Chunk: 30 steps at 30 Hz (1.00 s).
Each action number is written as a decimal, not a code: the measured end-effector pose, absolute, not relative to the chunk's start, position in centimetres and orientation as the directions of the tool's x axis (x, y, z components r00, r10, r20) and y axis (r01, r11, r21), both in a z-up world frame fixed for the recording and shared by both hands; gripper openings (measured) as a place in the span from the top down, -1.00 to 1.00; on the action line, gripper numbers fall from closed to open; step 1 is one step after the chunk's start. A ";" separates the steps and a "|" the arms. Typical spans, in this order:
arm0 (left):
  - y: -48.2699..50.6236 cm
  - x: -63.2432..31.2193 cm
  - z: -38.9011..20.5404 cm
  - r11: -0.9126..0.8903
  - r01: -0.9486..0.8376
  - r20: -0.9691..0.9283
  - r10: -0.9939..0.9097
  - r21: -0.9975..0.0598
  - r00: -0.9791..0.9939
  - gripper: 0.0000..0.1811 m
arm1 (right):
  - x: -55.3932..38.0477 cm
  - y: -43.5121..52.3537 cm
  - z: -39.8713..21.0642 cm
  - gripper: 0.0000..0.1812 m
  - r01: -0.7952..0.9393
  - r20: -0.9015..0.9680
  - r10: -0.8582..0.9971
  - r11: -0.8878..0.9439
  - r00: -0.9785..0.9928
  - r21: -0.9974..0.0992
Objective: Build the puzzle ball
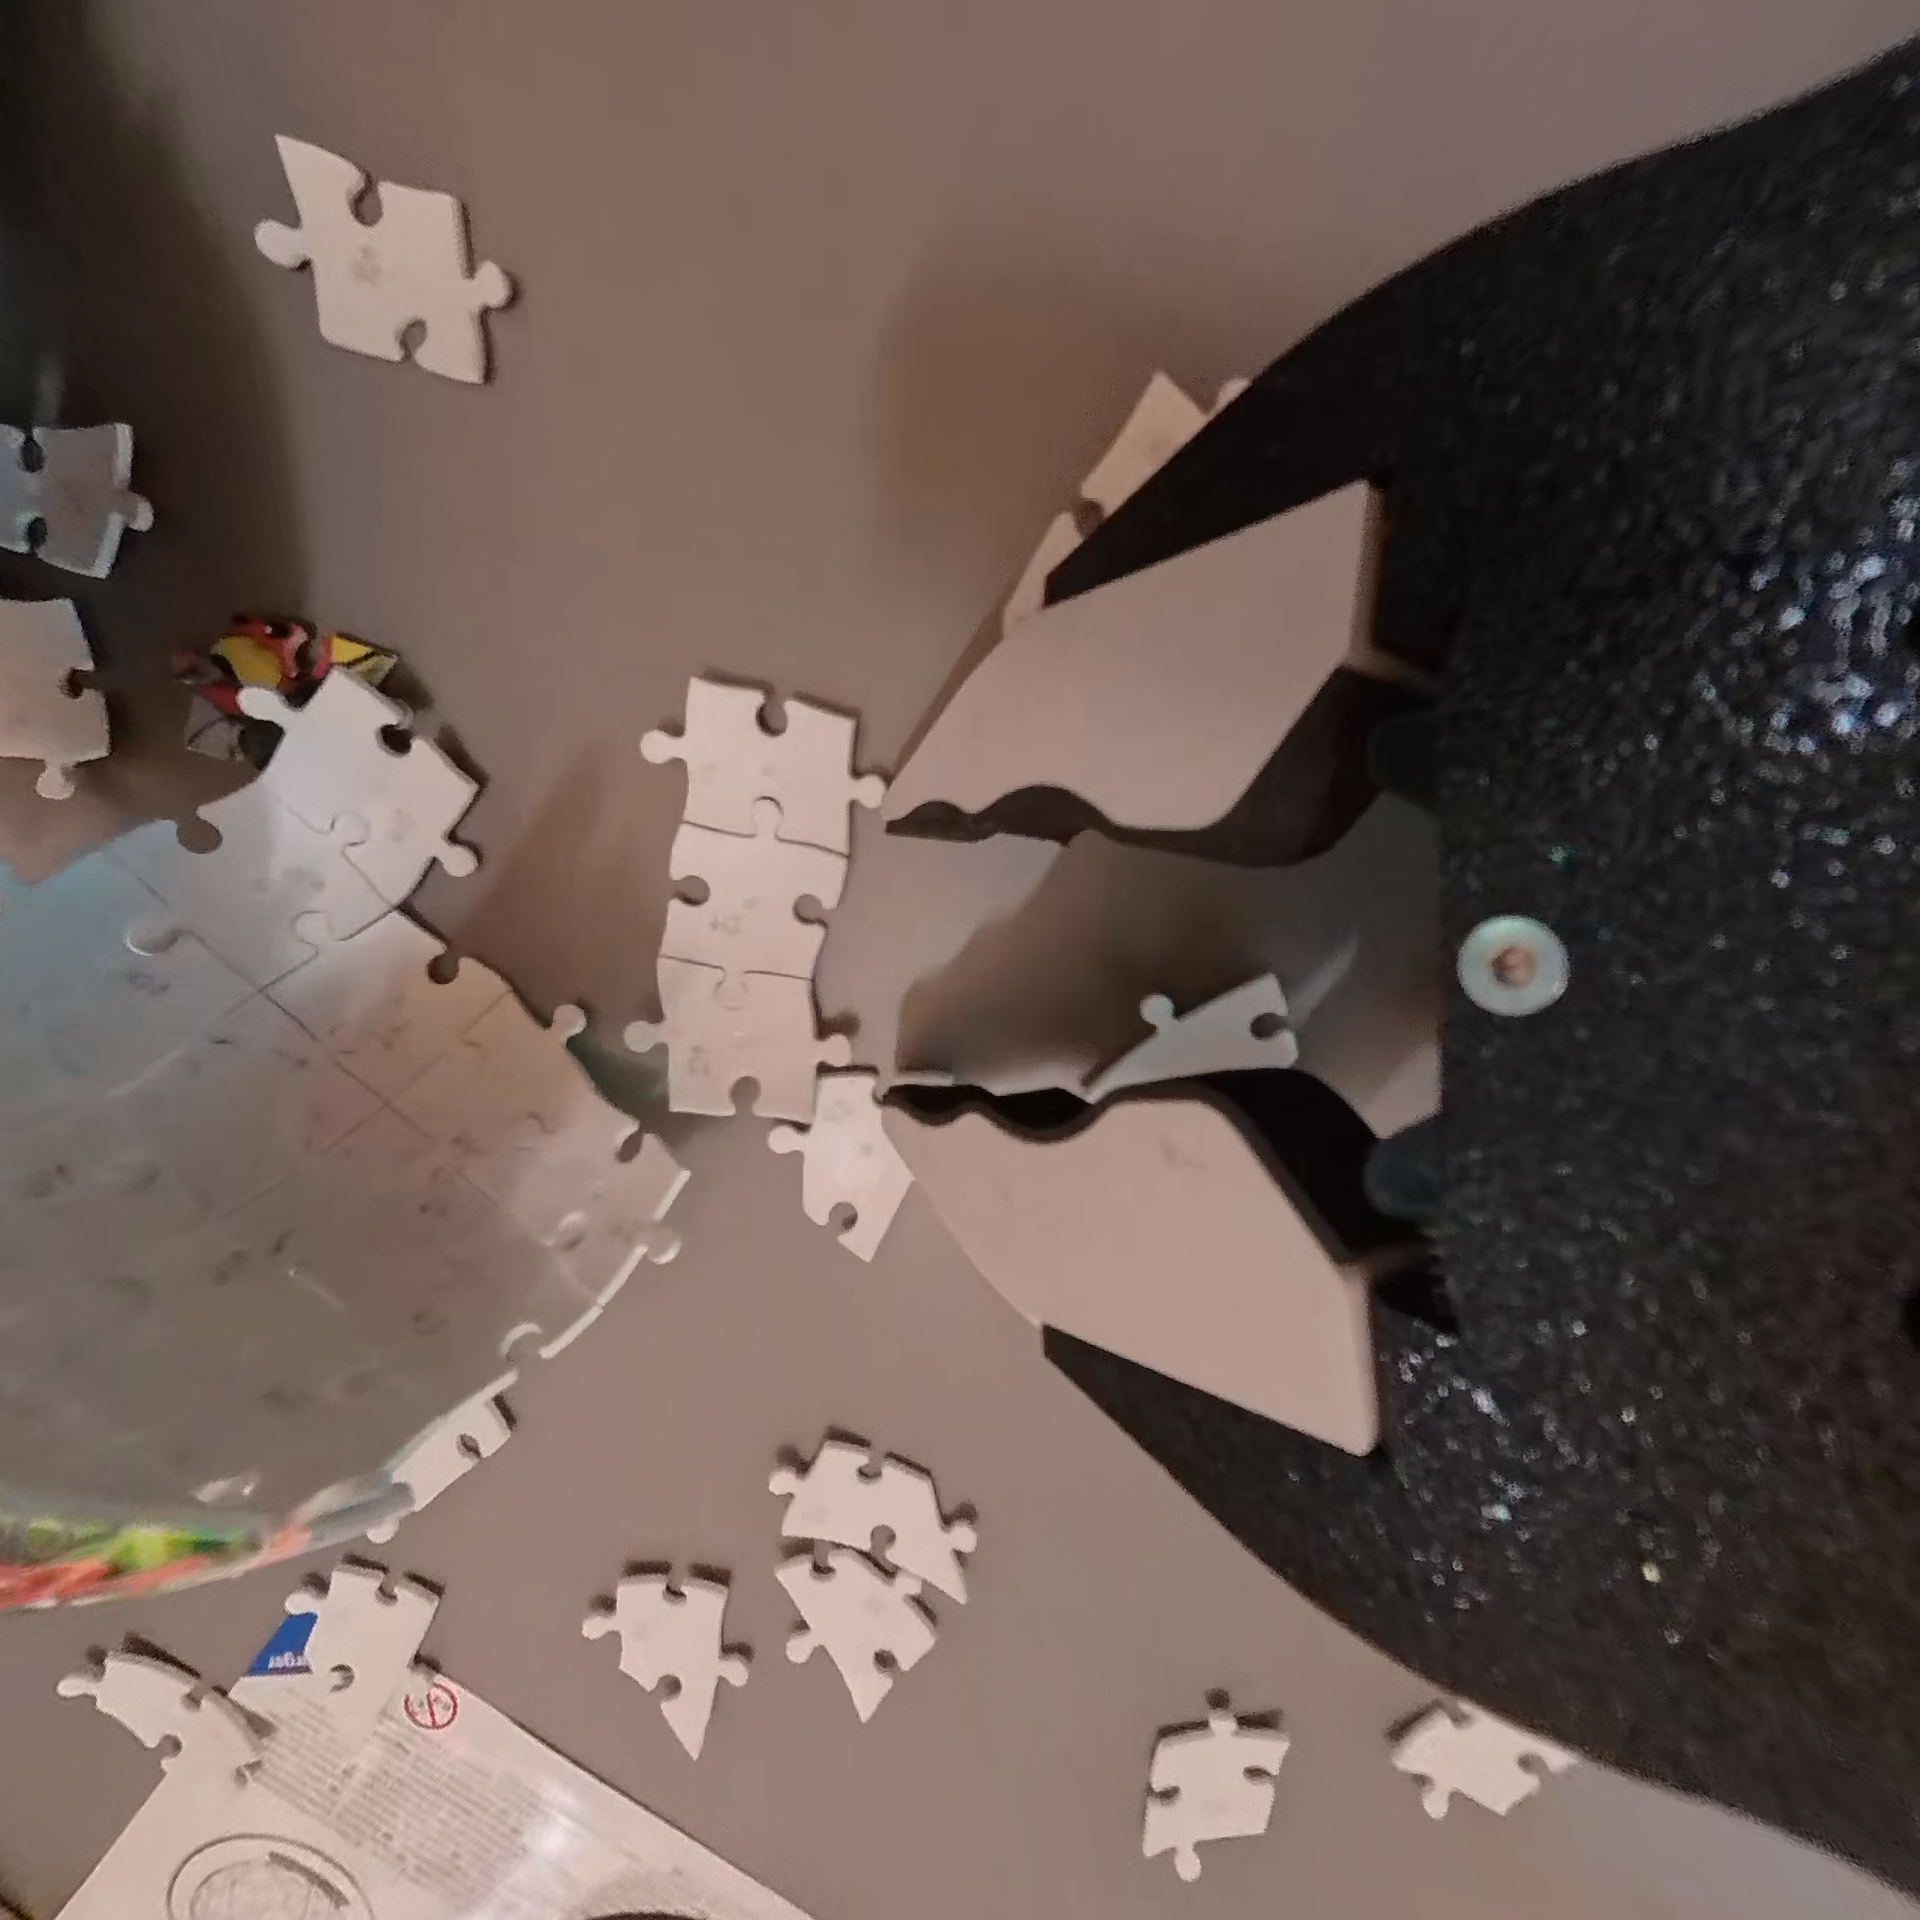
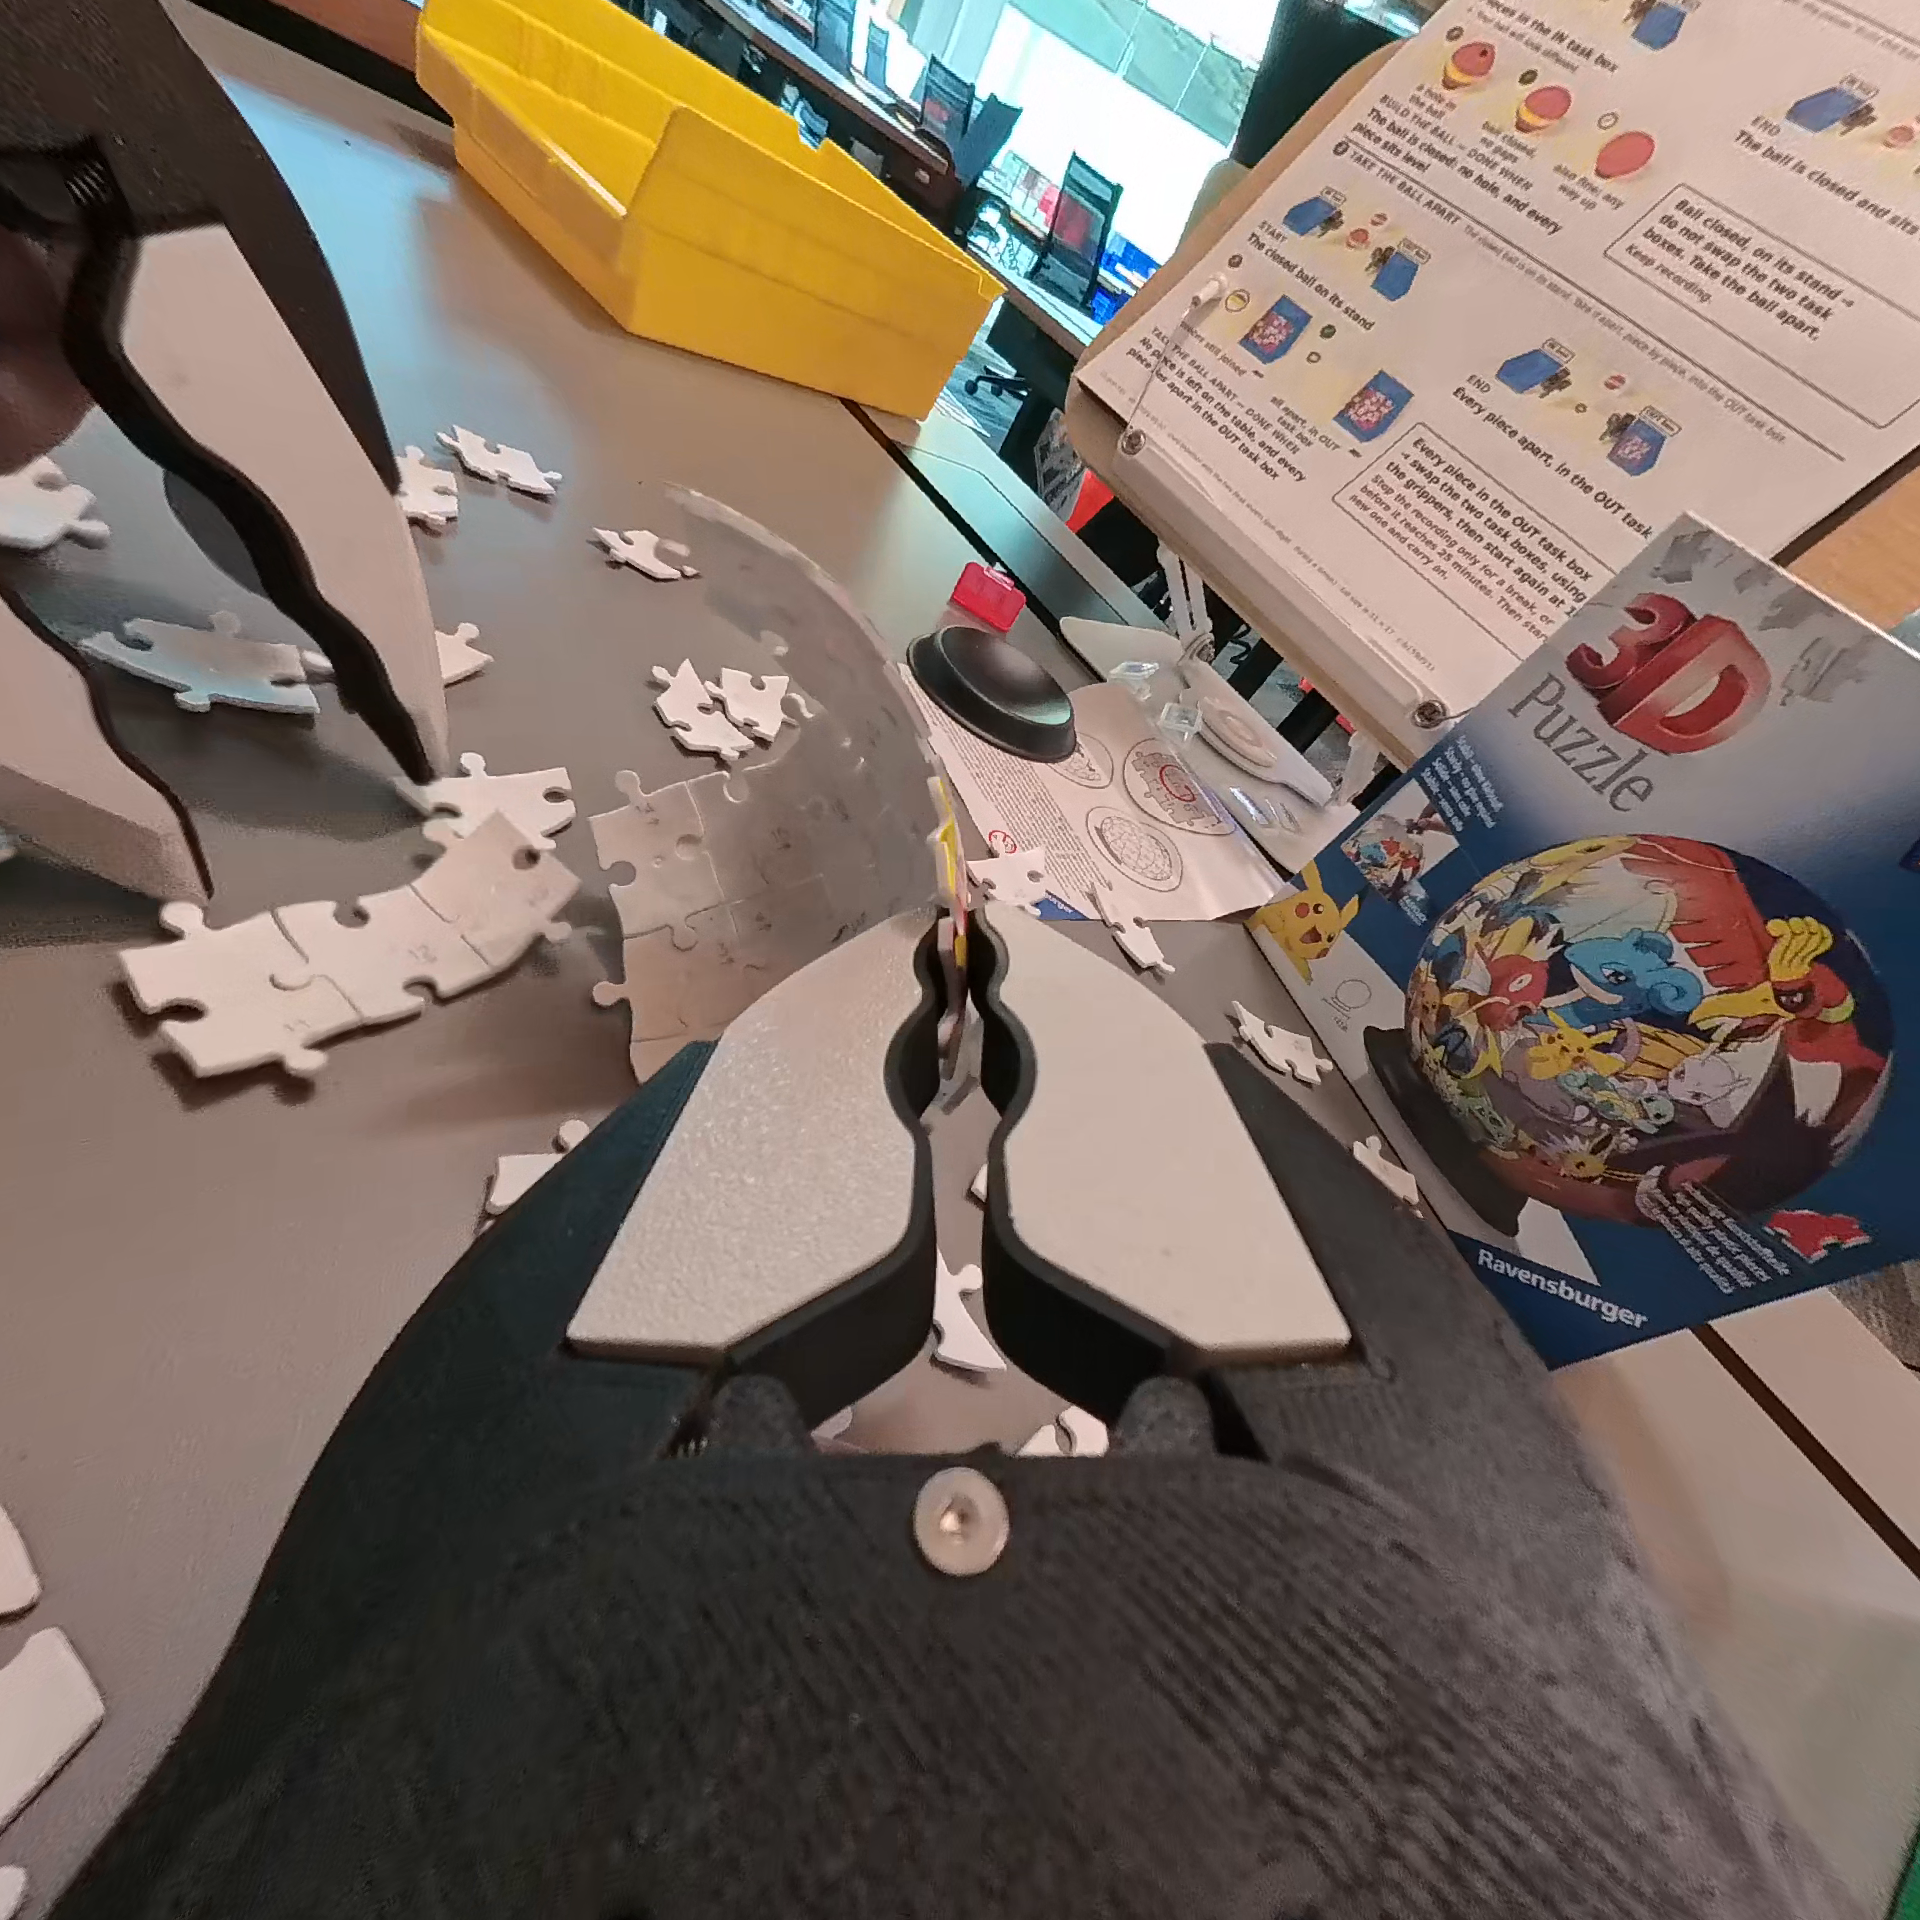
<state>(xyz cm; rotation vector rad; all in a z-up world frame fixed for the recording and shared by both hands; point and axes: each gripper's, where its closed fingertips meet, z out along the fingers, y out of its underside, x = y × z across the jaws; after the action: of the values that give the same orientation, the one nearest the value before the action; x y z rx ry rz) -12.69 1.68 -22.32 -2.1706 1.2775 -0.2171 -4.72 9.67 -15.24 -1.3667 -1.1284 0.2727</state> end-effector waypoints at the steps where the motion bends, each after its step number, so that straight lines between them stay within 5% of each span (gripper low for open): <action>1: 1.7 -12.5 -22.4 -0.368 -0.728 -0.140 -0.834 -0.578 0.533 0.51 | -4.7 9.6 -15.2 0.97 0.440 0.479 0.731 0.268 0.487 -0.857; 21: 2.0 -11.0 -22.4 -0.563 -0.529 -0.152 -0.580 -0.635 0.800 0.58 | -5.2 8.9 -15.3 0.97 0.590 0.670 0.597 0.370 0.441 -0.718; 27: 2.3 -11.5 -21.5 -0.562 -0.528 -0.117 -0.607 -0.636 0.786 0.45 | -3.9 9.6 -14.4 0.97 0.532 0.593 0.619 0.312 0.515 -0.787; 30: 3.2 -12.0 -20.1 -0.545 -0.515 -0.109 -0.610 -0.662 0.785 0.46 | -0.7 11.1 -14.7 0.97 0.527 0.473 0.629 0.117 0.616 -0.842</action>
<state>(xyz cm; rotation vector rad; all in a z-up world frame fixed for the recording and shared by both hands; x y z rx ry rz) -12.00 3.18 -20.09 -2.2662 0.8295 -0.1738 -0.66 11.10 -14.73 -1.5330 -1.0080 0.0973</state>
